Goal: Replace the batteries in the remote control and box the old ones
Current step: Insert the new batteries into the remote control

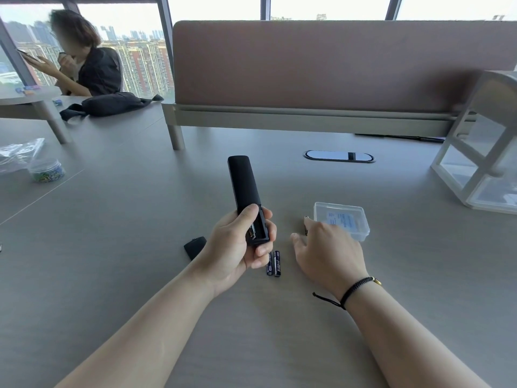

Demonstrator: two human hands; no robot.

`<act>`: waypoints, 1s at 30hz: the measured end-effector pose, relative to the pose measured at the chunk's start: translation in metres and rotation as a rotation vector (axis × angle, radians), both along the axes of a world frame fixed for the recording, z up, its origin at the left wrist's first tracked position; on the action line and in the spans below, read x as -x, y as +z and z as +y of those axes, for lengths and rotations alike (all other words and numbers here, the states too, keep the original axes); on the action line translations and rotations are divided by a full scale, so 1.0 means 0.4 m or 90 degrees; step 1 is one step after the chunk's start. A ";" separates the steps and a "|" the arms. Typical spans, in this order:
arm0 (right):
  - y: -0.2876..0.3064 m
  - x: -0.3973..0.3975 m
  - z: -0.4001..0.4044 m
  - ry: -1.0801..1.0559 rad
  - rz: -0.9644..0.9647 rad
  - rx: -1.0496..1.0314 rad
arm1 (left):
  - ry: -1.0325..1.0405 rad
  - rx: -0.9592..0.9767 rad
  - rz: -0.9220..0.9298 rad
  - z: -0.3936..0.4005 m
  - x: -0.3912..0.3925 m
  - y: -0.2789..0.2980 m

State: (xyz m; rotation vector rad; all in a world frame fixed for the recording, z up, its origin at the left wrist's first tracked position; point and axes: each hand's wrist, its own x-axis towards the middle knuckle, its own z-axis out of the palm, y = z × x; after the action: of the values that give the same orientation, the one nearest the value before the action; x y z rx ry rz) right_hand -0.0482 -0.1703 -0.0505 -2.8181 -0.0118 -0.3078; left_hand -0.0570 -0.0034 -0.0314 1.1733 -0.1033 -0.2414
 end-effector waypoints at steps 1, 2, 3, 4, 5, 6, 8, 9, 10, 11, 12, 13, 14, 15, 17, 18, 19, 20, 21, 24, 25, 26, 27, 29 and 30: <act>-0.002 0.000 0.000 0.003 -0.006 0.008 | -0.001 -0.002 -0.003 0.000 0.000 -0.001; -0.004 0.000 -0.001 0.006 -0.013 0.015 | -0.002 -0.002 -0.004 -0.001 0.000 -0.001; -0.006 -0.001 -0.001 0.007 -0.021 0.018 | -0.003 0.000 -0.004 -0.001 -0.001 -0.001; -0.007 -0.003 0.000 0.005 -0.028 0.018 | -0.002 0.003 -0.002 0.000 -0.001 -0.002; -0.007 -0.004 0.001 0.000 -0.036 0.012 | -0.003 0.011 0.002 0.001 -0.002 -0.001; -0.007 -0.006 0.002 -0.007 -0.043 0.002 | -0.005 0.022 0.007 0.002 -0.002 0.000; -0.006 -0.008 0.003 -0.018 -0.060 -0.023 | -0.011 0.048 0.009 0.005 -0.003 0.001; -0.006 -0.007 0.003 -0.020 -0.066 -0.030 | -0.012 0.057 0.007 0.007 -0.004 0.001; -0.006 -0.007 0.001 -0.022 -0.068 -0.029 | -0.013 0.061 0.004 0.008 -0.004 0.001; -0.007 -0.007 0.000 -0.022 -0.063 -0.020 | -0.015 0.064 0.001 0.009 -0.005 0.001; -0.008 -0.006 -0.002 -0.021 -0.052 -0.008 | -0.018 0.065 -0.003 0.010 -0.005 0.001; -0.008 -0.006 -0.002 -0.020 -0.038 0.002 | -0.022 0.064 -0.006 0.011 -0.006 0.001; -0.008 -0.005 -0.003 -0.020 -0.028 0.005 | -0.026 0.062 -0.010 0.012 -0.006 0.000; -0.009 -0.005 -0.003 -0.020 -0.021 0.004 | -0.028 0.059 -0.013 0.012 -0.007 0.000; -0.009 -0.004 -0.001 -0.021 -0.013 -0.004 | -0.031 0.055 -0.018 0.012 -0.007 0.000; -0.008 -0.002 0.000 -0.019 -0.009 -0.006 | -0.031 0.054 -0.019 0.013 -0.007 -0.001; -0.006 0.000 0.002 -0.016 -0.005 -0.007 | -0.032 0.053 -0.021 0.013 -0.007 0.000; -0.003 0.003 0.004 -0.012 -0.002 -0.006 | -0.033 0.052 -0.021 0.013 -0.006 0.000; 0.001 0.007 0.006 -0.008 0.001 -0.003 | -0.034 0.049 -0.022 0.013 -0.006 -0.001; 0.011 0.018 0.007 0.017 -0.001 0.007 | -0.032 0.034 -0.022 0.013 -0.006 -0.001; 0.013 0.020 0.007 0.028 -0.003 0.011 | -0.030 0.029 -0.022 0.012 -0.006 -0.001; 0.016 0.022 0.009 0.039 -0.007 0.010 | -0.028 0.024 -0.022 0.012 -0.006 -0.001; 0.019 0.024 0.011 0.050 -0.014 0.005 | -0.026 0.021 -0.022 0.012 -0.006 -0.001; 0.025 0.023 0.014 0.071 -0.037 -0.037 | -0.022 0.015 -0.021 0.013 -0.005 -0.001; 0.028 0.022 0.015 0.080 -0.051 -0.076 | -0.020 0.014 -0.021 0.014 -0.005 -0.001</act>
State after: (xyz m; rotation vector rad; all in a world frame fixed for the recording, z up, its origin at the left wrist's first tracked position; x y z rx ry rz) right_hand -0.0571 -0.1643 -0.0393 -2.6712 -0.1806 -0.3787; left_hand -0.0550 0.0020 -0.0318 1.1550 -0.1522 -0.2477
